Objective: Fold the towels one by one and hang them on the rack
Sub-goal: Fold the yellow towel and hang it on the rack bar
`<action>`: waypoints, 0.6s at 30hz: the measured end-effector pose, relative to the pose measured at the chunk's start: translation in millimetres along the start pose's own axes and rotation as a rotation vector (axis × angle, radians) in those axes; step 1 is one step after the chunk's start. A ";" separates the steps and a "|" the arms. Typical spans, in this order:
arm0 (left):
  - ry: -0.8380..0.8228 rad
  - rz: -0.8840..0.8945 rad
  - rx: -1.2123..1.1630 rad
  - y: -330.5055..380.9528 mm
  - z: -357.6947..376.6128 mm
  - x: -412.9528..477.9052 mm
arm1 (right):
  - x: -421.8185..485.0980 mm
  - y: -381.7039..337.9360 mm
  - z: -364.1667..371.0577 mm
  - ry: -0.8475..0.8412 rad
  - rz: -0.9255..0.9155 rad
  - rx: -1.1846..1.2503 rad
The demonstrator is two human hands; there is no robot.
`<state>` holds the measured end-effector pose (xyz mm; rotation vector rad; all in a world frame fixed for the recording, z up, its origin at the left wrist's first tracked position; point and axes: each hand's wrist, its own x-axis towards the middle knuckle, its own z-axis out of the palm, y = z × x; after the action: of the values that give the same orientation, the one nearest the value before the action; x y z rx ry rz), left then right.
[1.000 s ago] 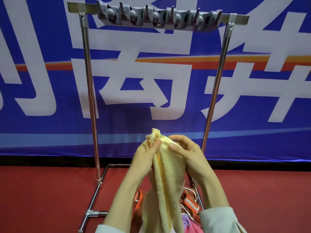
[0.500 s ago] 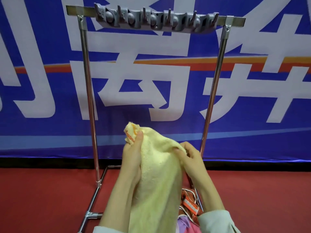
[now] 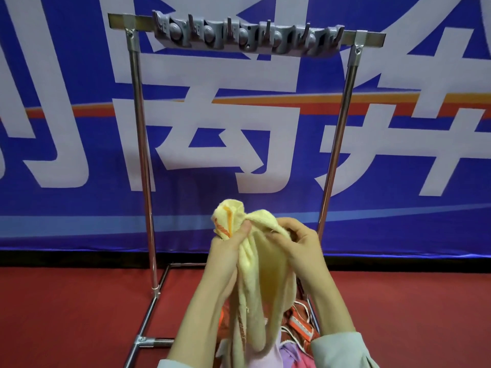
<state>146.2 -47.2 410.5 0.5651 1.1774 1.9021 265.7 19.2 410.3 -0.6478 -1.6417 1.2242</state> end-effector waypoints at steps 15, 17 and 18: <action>0.360 0.066 -0.076 7.0 -11.7 5.9 | -1.8 18.1 -13.4 -0.125 0.212 -0.216; 0.300 0.021 -0.083 6.1 -13.6 6.0 | -4.8 4.0 -16.6 -0.127 0.192 -0.026; 0.234 -0.015 -0.101 6.4 -13.2 4.1 | -5.5 -2.6 -17.5 -0.111 0.186 0.063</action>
<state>131.9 -52.3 409.8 0.2837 1.2192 2.0435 284.2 21.1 411.4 -0.7169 -1.6550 1.4636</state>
